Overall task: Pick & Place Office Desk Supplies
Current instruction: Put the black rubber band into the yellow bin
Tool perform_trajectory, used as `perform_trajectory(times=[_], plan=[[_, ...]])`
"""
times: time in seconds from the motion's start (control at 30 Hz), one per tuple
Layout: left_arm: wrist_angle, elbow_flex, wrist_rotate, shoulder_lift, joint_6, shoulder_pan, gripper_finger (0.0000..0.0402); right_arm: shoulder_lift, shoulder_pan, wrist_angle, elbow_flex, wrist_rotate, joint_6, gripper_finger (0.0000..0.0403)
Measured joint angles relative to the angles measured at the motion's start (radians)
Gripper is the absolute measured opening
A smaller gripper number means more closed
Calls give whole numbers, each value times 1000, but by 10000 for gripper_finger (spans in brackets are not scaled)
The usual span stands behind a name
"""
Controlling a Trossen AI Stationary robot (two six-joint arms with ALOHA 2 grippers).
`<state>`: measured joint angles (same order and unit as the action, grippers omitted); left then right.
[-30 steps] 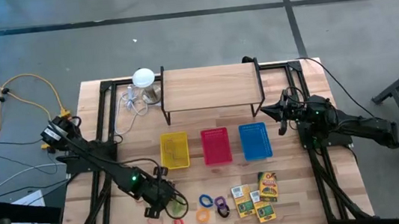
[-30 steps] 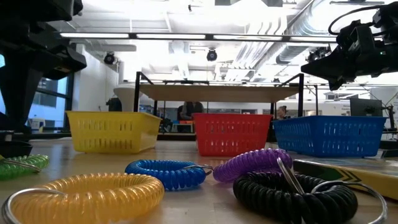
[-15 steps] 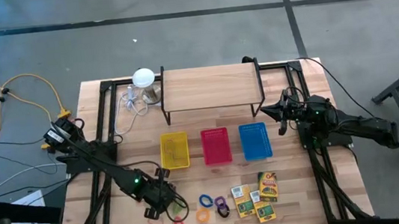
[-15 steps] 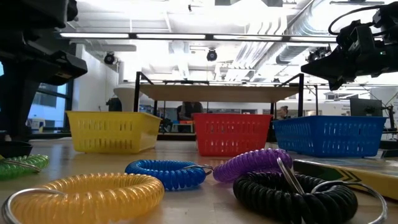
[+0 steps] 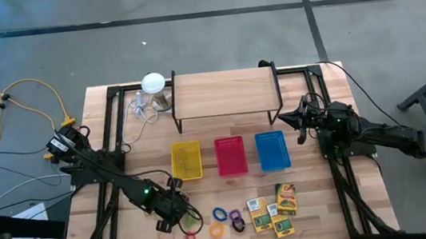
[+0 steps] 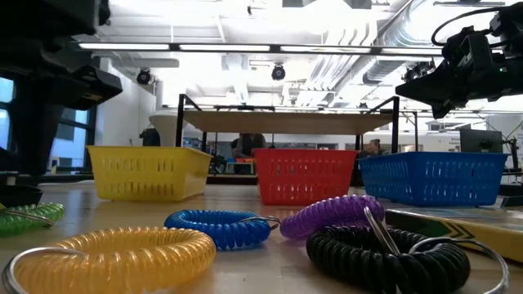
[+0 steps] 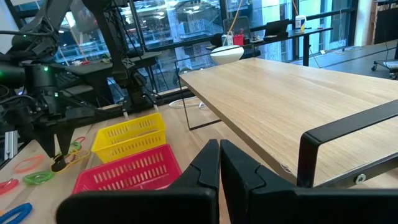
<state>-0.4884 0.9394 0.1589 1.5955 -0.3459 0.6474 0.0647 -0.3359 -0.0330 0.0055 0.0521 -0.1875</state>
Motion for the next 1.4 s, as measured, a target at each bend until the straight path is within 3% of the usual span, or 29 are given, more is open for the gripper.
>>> perform_trajectory(times=[0.43,1.4], plan=[[4,0,-24,19,17,-50,135,0,0,0,0,0,0,2],[9,0,-53,45,8,-51,136,0,0,0,0,0,0,2]])
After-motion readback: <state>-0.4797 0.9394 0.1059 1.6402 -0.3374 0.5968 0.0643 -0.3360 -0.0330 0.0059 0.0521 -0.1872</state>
